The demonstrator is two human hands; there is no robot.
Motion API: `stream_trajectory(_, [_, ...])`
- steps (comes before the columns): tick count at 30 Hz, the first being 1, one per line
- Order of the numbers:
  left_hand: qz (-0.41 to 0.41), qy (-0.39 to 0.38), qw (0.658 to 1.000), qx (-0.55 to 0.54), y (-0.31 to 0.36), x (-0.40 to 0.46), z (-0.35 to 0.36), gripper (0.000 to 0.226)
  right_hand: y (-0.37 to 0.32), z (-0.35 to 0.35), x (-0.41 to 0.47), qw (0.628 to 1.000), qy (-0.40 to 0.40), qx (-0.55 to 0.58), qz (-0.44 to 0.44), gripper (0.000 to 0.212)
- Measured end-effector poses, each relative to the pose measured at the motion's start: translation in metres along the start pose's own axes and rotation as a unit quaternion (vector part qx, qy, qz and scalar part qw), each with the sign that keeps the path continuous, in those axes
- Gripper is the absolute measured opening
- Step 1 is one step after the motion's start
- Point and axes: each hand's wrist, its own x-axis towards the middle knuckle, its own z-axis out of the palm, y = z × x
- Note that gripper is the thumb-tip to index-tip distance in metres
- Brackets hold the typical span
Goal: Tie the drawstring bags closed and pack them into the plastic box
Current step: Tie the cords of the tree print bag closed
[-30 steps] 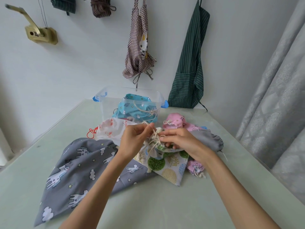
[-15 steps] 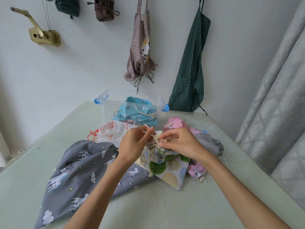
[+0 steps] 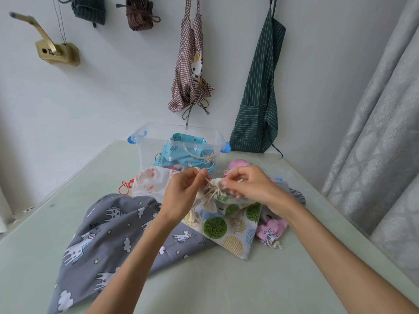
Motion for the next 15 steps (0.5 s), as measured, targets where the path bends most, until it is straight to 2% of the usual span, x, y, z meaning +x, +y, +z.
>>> stream_trajectory(2, [0.008, 0.003, 0.999, 0.034, 0.0, 0.0, 0.0, 0.029, 0.0, 0.002, 0.0, 0.988, 0.0, 0.154, 0.02, 0.017])
stream_trajectory(5, [0.013, 0.008, 0.998, 0.059, 0.001, 0.0, 0.0, 0.028, 0.003, 0.006, -0.001, 0.926, -0.031, 0.37, 0.062, 0.016])
stream_trajectory(6, [0.015, 0.01, 0.998, 0.059, 0.002, 0.0, 0.0, 0.029, 0.005, 0.006, -0.001, 0.907, -0.033, 0.413, 0.071, 0.016])
stream_trajectory(8, [0.015, 0.015, 0.998, 0.054, 0.001, 0.0, 0.0, 0.031, 0.009, 0.003, -0.002, 0.894, -0.04, 0.441, 0.073, 0.022])
stream_trajectory(10, [0.008, 0.02, 0.999, 0.05, 0.001, 0.001, -0.003, 0.033, 0.009, -0.001, -0.002, 0.901, -0.068, 0.425, 0.047, 0.021])
stream_trajectory(12, [0.003, 0.022, 0.999, 0.045, 0.0, 0.002, -0.005, 0.032, 0.006, -0.008, -0.001, 0.94, -0.085, 0.331, -0.004, 0.014])
stream_trajectory(14, [-0.001, 0.021, 0.999, 0.042, 0.0, 0.004, -0.007, 0.032, -0.001, -0.017, 0.0, 0.989, -0.069, 0.115, -0.063, 0.008])
stream_trajectory(15, [-0.003, 0.019, 0.999, 0.044, -0.001, 0.004, -0.008, 0.031, -0.005, -0.022, 0.0, 0.994, -0.059, -0.004, -0.09, 0.006])
